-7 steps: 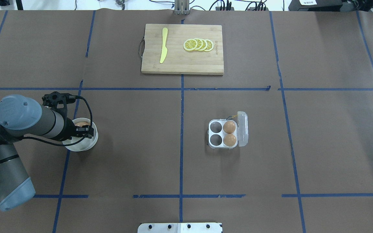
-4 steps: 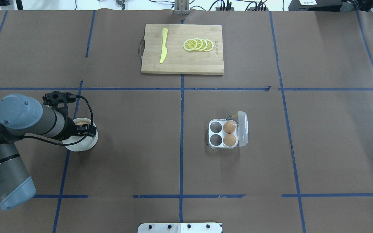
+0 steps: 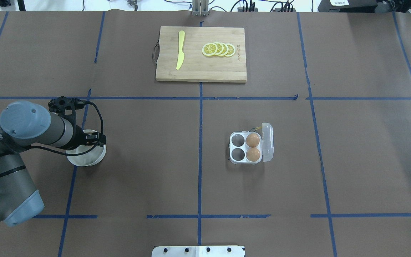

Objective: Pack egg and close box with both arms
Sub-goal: 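Close the left gripper on the brown egg inside the bowl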

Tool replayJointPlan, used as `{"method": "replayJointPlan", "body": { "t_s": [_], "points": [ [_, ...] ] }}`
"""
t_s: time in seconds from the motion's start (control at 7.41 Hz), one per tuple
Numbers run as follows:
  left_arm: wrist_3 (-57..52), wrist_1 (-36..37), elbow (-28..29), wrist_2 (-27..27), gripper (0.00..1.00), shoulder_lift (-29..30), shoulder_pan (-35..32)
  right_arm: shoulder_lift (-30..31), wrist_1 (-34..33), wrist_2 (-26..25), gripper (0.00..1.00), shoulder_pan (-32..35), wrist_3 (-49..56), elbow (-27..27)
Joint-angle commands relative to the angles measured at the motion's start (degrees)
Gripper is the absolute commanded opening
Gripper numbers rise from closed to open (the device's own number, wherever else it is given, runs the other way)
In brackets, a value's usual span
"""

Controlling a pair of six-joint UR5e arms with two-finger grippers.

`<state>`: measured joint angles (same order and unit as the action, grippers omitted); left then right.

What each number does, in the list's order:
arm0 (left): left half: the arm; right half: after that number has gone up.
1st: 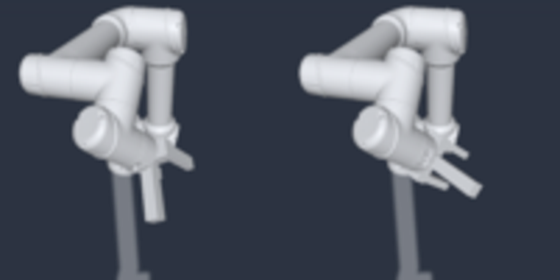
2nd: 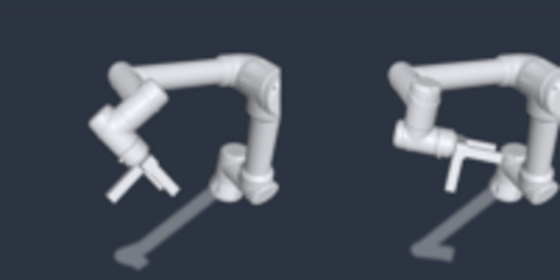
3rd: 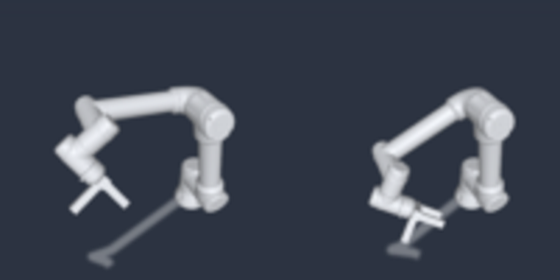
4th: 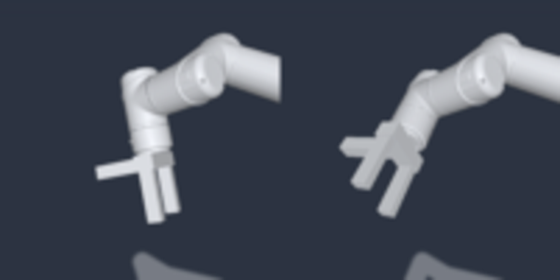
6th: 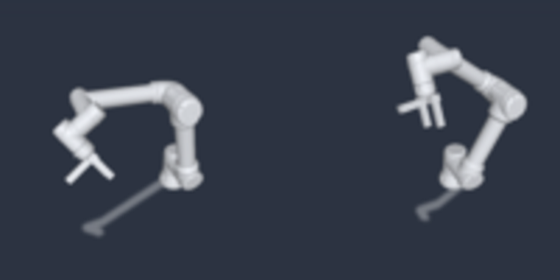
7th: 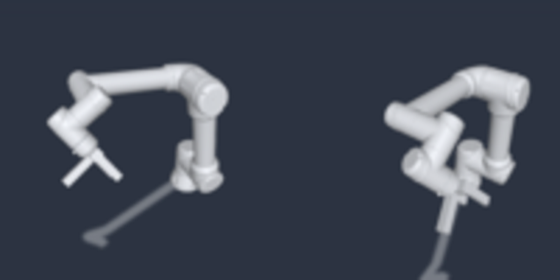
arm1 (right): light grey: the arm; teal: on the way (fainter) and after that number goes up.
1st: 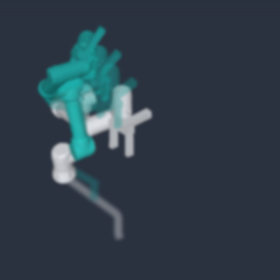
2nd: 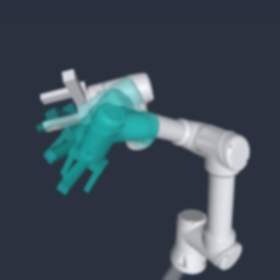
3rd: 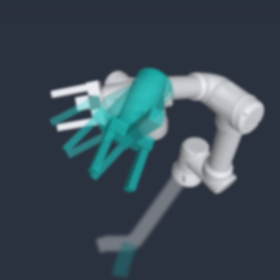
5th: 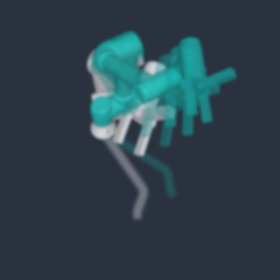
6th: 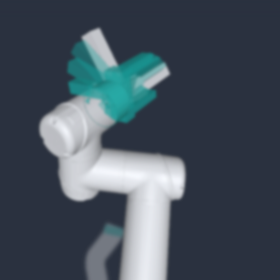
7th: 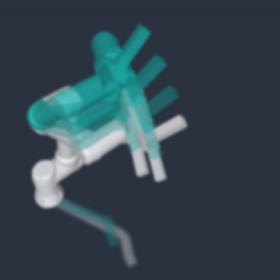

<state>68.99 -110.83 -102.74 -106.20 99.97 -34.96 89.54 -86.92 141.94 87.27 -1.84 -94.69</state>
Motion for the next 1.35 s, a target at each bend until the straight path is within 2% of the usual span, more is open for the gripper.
{"method": "replayJointPlan", "body": {
  "t_s": [0.0, 0.13, 0.54, 0.67, 0.81, 0.94, 1.21],
  "points": [
    [-0.1, 0.0, 0.7, 0.3, 0.74, 0.2, -0.4, 0.0, 0.0, 0.0, 1.0, 0.0, 0.0, 0.0],
    [-0.2, 0.0, 0.7, 0.6, 0.66, 0.2, -0.4, 0.0, 0.0, 0.0, 1.0, 0.0, 0.0, 0.0],
    [-0.5, 0.0, 0.7, 0.7, 0.65, 0.2, -0.8, 0.2, 0.0, 0.0, 1.0, 0.0, 0.1, 0.1],
    [-0.5, 0.0, 0.8, 0.7, 0.58, 0.3, -0.8, 0.4, 0.0, 0.0, 1.0, 0.0, 0.1, 0.1],
    [-0.5, 0.0, 0.7, 0.7, 0.42, 0.2, -0.8, 0.4, 0.0, 0.0, 1.0, 0.0, 0.1, 0.2],
    [-0.6, 0.0, 0.2, 0.6, 0.3, 0.1, -1.2, 0.4, 0.0, 0.0, 1.0, 0.0, 0.1, 0.2],
    [-0.6, 0.1, -3.1, 0.6, 0.29, -0.9, -1.9, 0.3, 0.0, 0.0, 1.0, 0.0, 0.1, 0.2]
  ]
}}
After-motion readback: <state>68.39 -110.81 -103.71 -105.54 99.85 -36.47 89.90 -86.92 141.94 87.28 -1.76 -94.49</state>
